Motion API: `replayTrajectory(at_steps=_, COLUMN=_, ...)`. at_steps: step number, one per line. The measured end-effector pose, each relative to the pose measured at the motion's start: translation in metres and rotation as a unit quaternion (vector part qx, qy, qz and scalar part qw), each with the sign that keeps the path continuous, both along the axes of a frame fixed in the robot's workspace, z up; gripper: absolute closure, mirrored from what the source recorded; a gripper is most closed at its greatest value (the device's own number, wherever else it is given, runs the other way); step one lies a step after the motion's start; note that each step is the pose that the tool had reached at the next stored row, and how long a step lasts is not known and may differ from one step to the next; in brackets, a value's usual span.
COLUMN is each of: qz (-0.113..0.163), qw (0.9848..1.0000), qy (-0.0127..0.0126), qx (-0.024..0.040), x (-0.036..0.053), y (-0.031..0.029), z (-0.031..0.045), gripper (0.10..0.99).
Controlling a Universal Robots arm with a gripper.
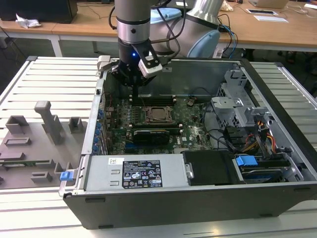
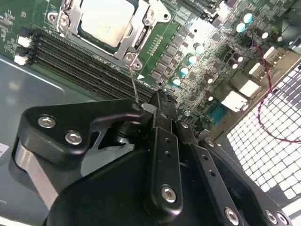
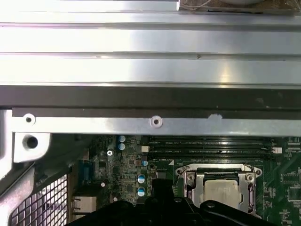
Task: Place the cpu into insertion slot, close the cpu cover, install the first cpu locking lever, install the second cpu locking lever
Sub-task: 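Install the first cpu locking lever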
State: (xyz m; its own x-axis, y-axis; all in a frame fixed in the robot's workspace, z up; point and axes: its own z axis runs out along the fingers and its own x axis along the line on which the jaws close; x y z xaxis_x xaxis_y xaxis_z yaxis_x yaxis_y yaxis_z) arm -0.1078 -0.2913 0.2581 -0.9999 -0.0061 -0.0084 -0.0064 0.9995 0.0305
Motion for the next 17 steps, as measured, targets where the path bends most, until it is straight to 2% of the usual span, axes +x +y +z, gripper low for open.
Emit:
replayTrajectory(at_steps=3, qz=0.001, qw=1.0, qy=0.0, qx=0.0, x=0.0027, y=0.0007, z=-0.0001, gripper=0.98)
replayTrajectory(at_steps=7, qz=0.0, qw=1.0, qy=0.0002, qx=0.0, x=0.0161, y=0.0008, z=-0.0001, gripper=0.98)
replayTrajectory(at_steps=9, qz=0.001, qw=1.0, qy=0.0011, qx=0.0, x=0.0332, y=0.0011, z=-0.0008, gripper=0.98)
replayTrajectory(at_steps=10, qz=0.0, qw=1.0, qy=0.0017, qx=0.0, x=0.0387, y=0.0012, z=-0.0014, gripper=0.98)
replayTrajectory(at_steps=12, qz=0.001, qw=1.0, qy=0.0045, qx=0.0, x=0.0553, y=0.0017, z=-0.0039, gripper=0.98)
replayTrajectory(at_steps=15, qz=0.003, qw=1.0, qy=0.0046, qx=0.0018, x=0.0573, y=0.0016, z=-0.0063, gripper=0.98)
replayTrajectory(at_steps=17, qz=0.006, qw=0.9999, qy=0.0046, qx=0.0081, x=0.0574, y=0.0017, z=-0.0075, gripper=0.98)
